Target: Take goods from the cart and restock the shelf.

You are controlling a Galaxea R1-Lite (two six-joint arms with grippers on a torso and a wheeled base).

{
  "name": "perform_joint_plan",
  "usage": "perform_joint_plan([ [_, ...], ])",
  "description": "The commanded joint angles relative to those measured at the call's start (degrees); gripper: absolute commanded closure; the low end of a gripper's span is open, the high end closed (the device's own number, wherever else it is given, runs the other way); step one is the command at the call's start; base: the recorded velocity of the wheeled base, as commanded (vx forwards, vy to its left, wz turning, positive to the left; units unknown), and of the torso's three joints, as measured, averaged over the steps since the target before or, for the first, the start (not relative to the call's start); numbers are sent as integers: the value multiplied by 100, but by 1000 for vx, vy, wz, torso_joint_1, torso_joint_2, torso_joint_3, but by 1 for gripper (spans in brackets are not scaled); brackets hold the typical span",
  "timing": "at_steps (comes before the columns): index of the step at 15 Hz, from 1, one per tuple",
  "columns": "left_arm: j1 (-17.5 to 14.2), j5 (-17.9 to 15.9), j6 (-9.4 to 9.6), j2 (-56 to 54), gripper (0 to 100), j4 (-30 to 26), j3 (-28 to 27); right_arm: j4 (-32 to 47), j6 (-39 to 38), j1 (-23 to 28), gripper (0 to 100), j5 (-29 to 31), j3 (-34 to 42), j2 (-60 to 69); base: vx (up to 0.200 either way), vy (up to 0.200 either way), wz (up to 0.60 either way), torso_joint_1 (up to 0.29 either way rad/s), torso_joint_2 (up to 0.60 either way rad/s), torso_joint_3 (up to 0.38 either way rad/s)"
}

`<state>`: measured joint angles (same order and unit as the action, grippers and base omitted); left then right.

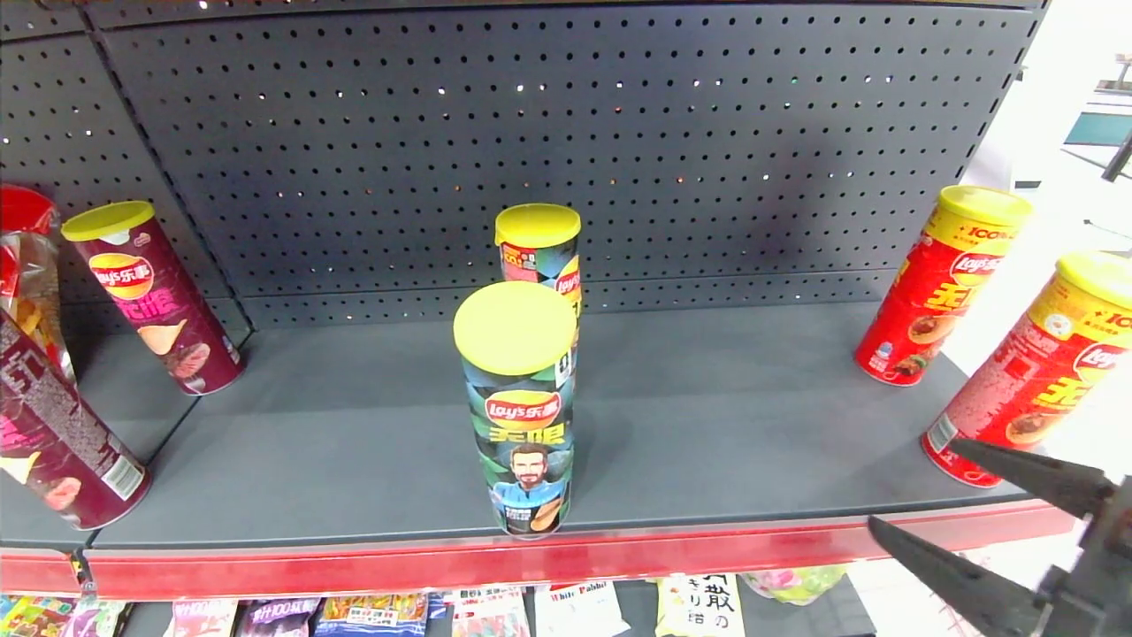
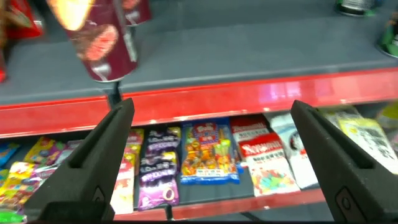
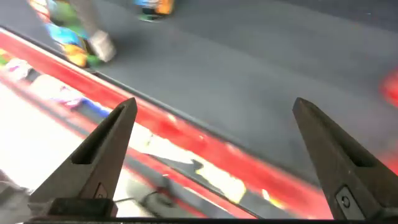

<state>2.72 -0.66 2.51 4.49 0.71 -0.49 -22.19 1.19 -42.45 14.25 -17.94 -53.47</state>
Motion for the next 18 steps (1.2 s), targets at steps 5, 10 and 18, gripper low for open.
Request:
perform_joint_plan([
  [5,1,-75,-75,8,0,-53,49,4715,619,1511,0,974,-412,5013,0,0,0,0,0,0],
  [10,1,-75,-40,-18,0,-36,49,4908,382,2531,0,1115,-262,5347,0,0,0,0,0,0],
  [18,97,-1841,-14,3137,0,35,-2808,3537,153,2461,0,614,1030,5347,0,0,0,0,0,0],
])
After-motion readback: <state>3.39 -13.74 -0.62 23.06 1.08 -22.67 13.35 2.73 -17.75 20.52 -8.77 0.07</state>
